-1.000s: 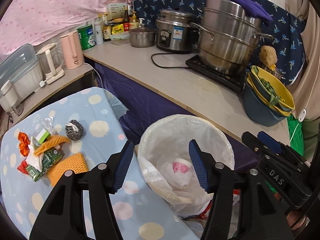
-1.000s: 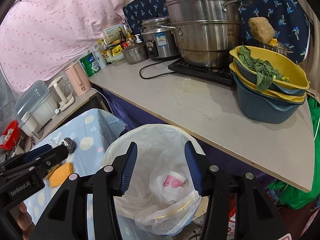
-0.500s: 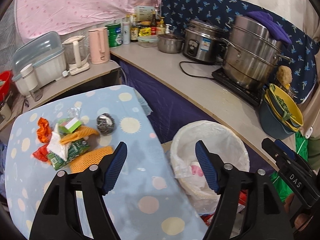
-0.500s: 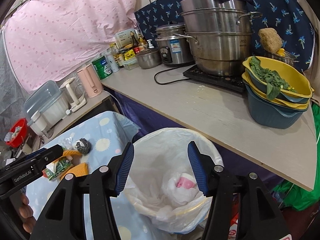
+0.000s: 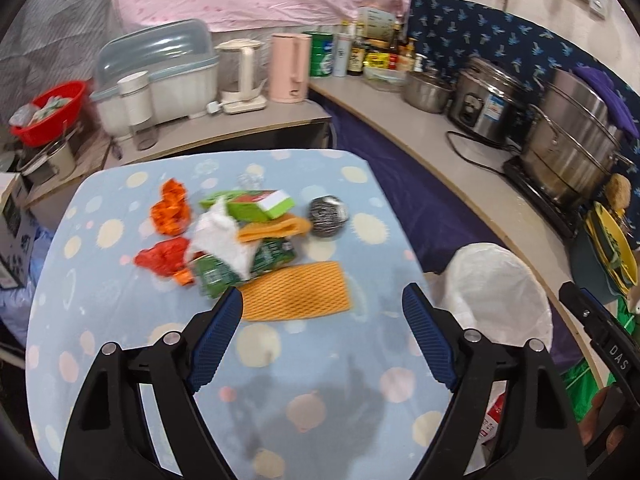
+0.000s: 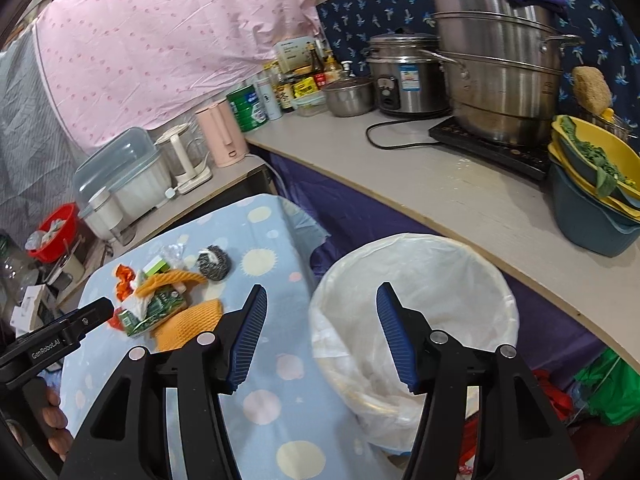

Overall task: Collect trash
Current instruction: 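Move both grippers back over the table toward the remaining trash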

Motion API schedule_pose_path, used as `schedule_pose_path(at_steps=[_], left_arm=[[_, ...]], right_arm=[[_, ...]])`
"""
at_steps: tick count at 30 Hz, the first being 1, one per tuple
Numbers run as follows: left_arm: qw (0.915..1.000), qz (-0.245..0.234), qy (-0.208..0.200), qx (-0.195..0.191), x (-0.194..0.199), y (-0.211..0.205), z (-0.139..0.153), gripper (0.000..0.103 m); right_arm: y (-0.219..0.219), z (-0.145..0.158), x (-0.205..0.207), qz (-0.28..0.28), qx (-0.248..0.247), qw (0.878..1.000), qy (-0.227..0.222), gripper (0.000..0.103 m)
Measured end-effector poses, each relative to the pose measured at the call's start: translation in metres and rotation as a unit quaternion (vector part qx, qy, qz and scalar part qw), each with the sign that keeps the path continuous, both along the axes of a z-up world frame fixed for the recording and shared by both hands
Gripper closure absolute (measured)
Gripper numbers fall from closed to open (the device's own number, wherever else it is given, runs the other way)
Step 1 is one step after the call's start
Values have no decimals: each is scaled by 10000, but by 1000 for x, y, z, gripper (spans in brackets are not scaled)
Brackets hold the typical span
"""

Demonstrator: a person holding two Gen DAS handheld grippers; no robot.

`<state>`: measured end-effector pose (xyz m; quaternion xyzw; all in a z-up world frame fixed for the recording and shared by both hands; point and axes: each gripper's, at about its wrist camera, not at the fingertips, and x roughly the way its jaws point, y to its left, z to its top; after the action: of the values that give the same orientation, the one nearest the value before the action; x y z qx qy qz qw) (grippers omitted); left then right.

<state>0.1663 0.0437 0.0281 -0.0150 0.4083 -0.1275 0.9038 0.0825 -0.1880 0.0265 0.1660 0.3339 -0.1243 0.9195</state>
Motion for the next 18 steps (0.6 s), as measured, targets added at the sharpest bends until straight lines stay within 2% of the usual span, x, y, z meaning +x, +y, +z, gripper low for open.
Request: schedule_pose_path(at_steps=[9, 18], left_arm=[[9984, 535, 181, 16, 1, 68, -19, 24], [9952, 894, 391, 24, 4, 112, -42, 24]], right_arm=[[47, -11, 23, 434, 42, 9989, 163, 47], [86, -40, 48, 801, 86, 9956, 479, 47]])
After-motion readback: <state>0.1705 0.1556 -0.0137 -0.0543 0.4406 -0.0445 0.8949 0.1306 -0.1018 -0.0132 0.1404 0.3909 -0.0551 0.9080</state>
